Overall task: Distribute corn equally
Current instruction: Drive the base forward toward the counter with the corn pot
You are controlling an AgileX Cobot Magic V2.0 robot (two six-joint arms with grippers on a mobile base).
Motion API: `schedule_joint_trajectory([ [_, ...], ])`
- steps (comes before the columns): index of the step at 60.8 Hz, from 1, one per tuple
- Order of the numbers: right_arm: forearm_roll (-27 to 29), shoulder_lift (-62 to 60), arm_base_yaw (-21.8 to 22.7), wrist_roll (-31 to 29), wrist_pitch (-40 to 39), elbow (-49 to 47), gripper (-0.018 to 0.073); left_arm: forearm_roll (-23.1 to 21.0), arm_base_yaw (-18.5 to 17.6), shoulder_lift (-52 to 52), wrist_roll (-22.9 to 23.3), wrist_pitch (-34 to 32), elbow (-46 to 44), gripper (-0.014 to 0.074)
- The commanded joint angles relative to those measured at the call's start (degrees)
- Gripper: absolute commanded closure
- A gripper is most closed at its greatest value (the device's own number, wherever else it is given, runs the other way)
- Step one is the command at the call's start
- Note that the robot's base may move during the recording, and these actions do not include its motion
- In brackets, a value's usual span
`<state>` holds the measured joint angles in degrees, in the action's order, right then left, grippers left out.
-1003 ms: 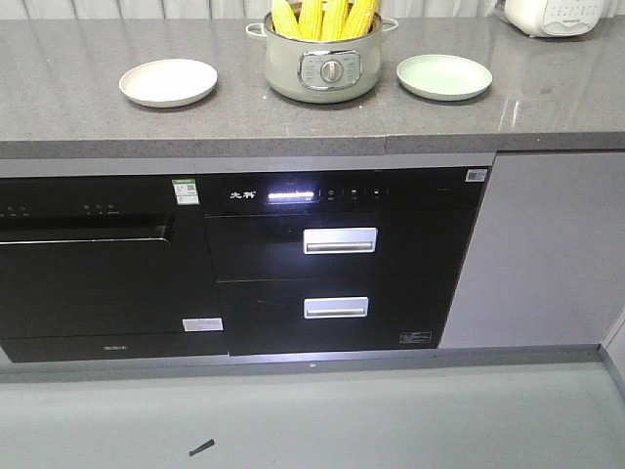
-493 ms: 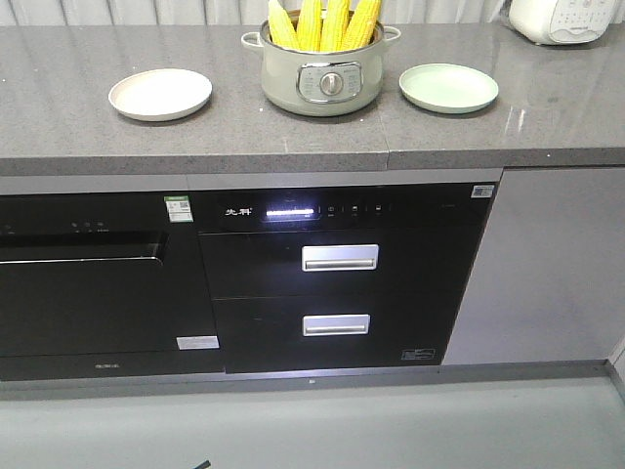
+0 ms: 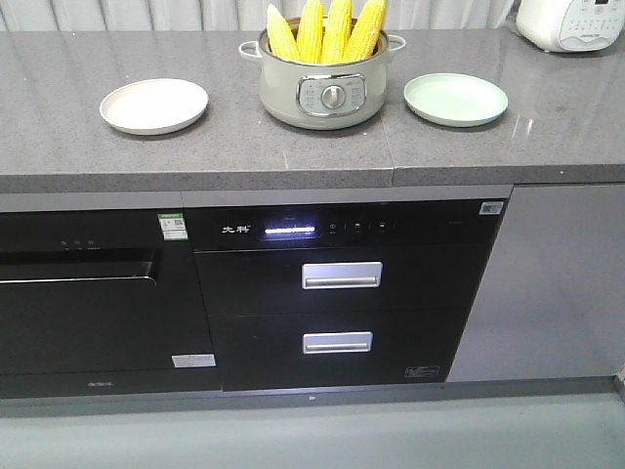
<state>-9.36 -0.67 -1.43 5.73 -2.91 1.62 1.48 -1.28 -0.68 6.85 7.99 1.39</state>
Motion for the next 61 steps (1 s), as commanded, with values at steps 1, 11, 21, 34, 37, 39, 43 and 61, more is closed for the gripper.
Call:
schedule_joint_trajectory([
  [1,-0.63,-0.45,0.15,-0.11,-4.2,1.03,0.0564,-0.46,0.04,-0.82,0.22,-4.01,-1.29,0.0603],
  [11,-0.63,-0.45,0.15,-0.11,-4.2,1.03,0.0564,-0.46,0.04,-0.82,0.22,-4.01,-1.29,0.0603],
  [21,-0.63,-0.45,0.15,-0.11,-4.2,1.03,0.0564,-0.46,0.04,-0.82,0.22,-4.01,-1.29,0.0603],
  [34,-0.63,-0.45,0.15,-0.11,-4.2,1.03,0.0564,-0.46,0.04,-0.82,0.22,-4.01,-1.29,0.0603],
  [37,-0.63,-0.45,0.15,-0.11,-4.2,1.03,0.0564,-0.46,0.04,-0.82,0.22,-4.01,-1.29,0.0603],
  [39,-0.63,-0.45,0.15,-0.11,-4.2,1.03,0.0564,-0.46,0.04,-0.82,0.22,-4.01,-1.29,0.0603],
  [43,-0.63,-0.45,0.15,-0.11,-4.2,1.03,0.0564,-0.46,0.04,-0.82,0.22,-4.01,-1.29,0.0603],
  [61,-0.63,-0.45,0.15,-0.11,-4.2,1.03,0.0564,-0.46,0.04,-0.82,0.22,-4.01,-1.29,0.0603],
])
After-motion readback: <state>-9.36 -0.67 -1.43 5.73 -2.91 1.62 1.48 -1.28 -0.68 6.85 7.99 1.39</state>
